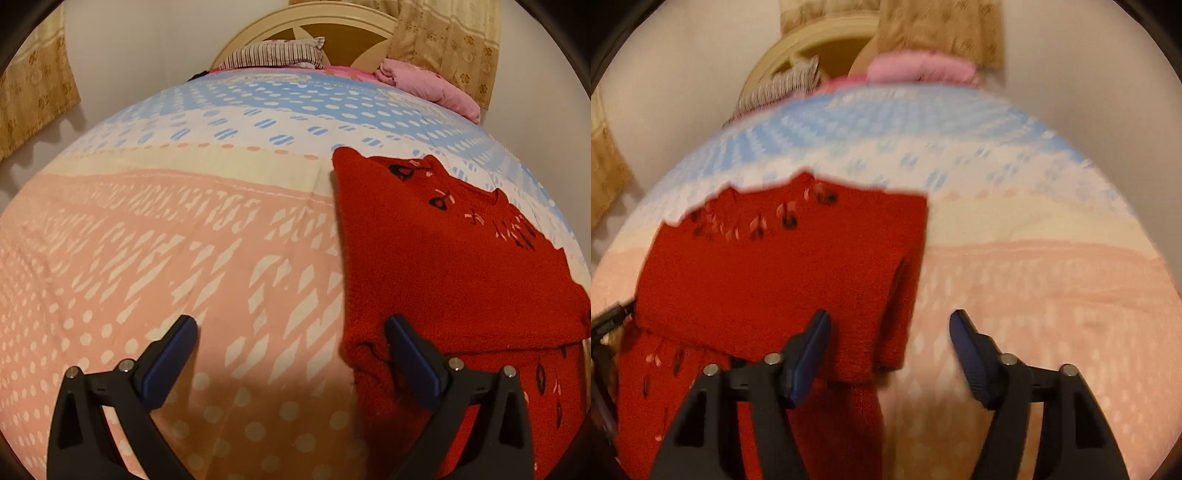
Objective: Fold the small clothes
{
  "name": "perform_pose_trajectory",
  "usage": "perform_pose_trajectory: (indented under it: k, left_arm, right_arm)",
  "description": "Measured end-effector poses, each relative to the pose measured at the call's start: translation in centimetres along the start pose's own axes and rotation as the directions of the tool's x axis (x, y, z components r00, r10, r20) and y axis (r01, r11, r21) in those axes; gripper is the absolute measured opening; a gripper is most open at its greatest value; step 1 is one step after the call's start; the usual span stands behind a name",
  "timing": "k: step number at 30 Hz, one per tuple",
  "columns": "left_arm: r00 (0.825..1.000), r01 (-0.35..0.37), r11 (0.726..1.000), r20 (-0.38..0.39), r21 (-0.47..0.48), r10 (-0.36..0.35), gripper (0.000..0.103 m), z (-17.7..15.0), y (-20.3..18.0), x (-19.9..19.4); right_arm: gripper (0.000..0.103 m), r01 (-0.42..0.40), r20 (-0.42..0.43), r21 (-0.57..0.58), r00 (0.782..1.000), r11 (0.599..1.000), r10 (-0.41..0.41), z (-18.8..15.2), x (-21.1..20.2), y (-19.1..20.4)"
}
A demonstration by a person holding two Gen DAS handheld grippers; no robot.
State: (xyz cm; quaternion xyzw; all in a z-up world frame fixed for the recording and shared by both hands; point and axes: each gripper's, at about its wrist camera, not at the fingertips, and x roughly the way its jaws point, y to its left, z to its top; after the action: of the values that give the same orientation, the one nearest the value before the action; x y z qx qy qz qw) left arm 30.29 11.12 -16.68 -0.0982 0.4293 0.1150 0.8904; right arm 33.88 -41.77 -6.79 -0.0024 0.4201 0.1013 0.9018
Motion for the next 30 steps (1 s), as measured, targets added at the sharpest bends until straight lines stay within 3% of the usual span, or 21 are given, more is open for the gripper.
perform_pose_trajectory:
  k: [4,6,9,17,30]
  left_arm:
    - [0.999,-0.033,0.999,0.012,0.025,0.033,0.103,-0.2,-0.6,-0.2]
    - [0.999,-0.048,0.998,0.018,0.037,0.047,0.103,-0.2,-0.8,-0.3]
    - [0.999,-0.049,0.998,0.022,0.04,0.049,0.103,-0.2,-0.7,-0.5]
    - [0.997,-0.028,0.986,0.08,0.162,0.015,0.103,-2.7,-1.1,-4.8]
    - [0.996,0.046,0.983,0.07,0.177,-0.059,0.103,-6.0,-1.2,-8.7]
  right_arm:
    - [0.068,-0.107,0.066,-0.13,0.991,0.986,0.116,-0.4,-2.4,3.2]
    - [0.068,-0.164,0.008,-0.194,0.986,0.967,0.169,-0.8,-1.3,4.8]
    - [0.068,-0.15,-0.116,-0.133,0.984,0.98,0.135,-1.4,2.2,4.6]
    - [0.068,-0.148,-0.076,-0.143,0.987,0.979,0.138,-2.1,-0.8,5.2]
    - [0.068,-0.18,-0.052,-0.111,0.983,0.977,0.175,-6.1,-6.0,6.3]
